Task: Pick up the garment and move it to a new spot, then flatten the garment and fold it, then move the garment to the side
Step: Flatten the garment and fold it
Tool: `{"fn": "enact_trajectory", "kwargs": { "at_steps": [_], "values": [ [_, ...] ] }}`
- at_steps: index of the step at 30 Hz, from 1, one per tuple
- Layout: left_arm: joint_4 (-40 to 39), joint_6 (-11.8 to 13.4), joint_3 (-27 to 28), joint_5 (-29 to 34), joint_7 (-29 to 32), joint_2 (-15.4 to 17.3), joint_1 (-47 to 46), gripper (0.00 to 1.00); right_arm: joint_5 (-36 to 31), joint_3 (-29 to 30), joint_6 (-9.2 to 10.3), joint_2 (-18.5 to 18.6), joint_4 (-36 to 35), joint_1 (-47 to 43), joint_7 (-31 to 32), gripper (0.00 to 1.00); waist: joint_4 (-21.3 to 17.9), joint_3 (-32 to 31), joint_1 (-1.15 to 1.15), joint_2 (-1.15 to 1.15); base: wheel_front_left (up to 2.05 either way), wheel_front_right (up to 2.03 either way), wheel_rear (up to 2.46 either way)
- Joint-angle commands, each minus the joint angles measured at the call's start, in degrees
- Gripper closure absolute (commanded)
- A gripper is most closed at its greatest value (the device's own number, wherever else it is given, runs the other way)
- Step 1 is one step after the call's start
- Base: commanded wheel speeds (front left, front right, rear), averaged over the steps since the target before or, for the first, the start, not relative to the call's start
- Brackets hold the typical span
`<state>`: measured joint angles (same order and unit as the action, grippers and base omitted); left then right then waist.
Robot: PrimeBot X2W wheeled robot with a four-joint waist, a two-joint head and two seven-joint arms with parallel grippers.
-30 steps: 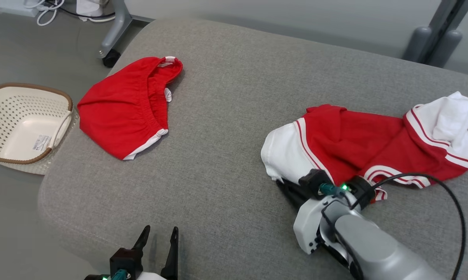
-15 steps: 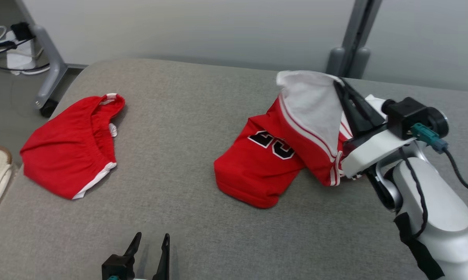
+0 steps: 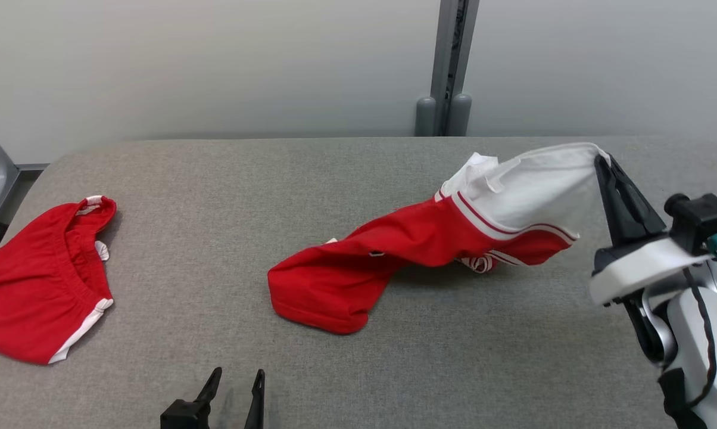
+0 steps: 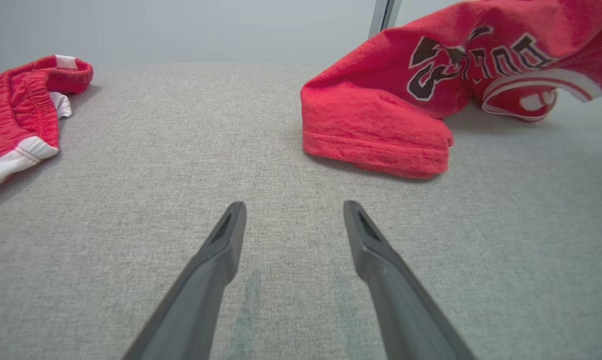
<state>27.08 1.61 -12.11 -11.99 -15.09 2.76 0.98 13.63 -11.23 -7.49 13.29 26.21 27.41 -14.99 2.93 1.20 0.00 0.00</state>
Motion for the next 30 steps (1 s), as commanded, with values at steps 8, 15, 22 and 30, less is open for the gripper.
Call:
{"fn": "enact_trajectory", "kwargs": {
  "at_steps": [8, 15, 22, 30],
  "values": [
    [-0.03, 0.23, -0.23, -0.21, -0.11, 0.24, -0.35, 0.00, -1.43, 5.74, 0.00, 2.38, 0.19, -10.55, -0.27, 1.00, -1.16, 0.64, 0.00, 0.00, 0.00, 0.00, 0.00],
    [-0.02, 0.33, 0.09, 0.38, -0.11, 0.23, -0.48, 0.00, -5.88, 13.11, 0.00, 2.20, 2.48, -13.94, -0.28, 1.00, -1.92, 0.80, 0.00, 0.00, 0.00, 0.00, 0.00],
    [0.07, 0.03, 0.26, 0.49, -0.11, 0.23, -1.03, 0.00, -11.66, 20.49, 0.00, -0.59, 6.62, -14.21, -0.28, 0.00, -2.46, 0.53, 0.00, 0.00, 0.00, 0.00, 0.00],
    [-0.77, 0.33, 0.29, -0.69, -0.11, 0.23, -2.14, 0.00, -12.98, 22.35, 0.00, -5.80, 2.13, -15.35, -0.27, 0.00, -3.42, 0.63, 0.00, 0.00, 0.00, 0.00, 0.00]
  ]
}}
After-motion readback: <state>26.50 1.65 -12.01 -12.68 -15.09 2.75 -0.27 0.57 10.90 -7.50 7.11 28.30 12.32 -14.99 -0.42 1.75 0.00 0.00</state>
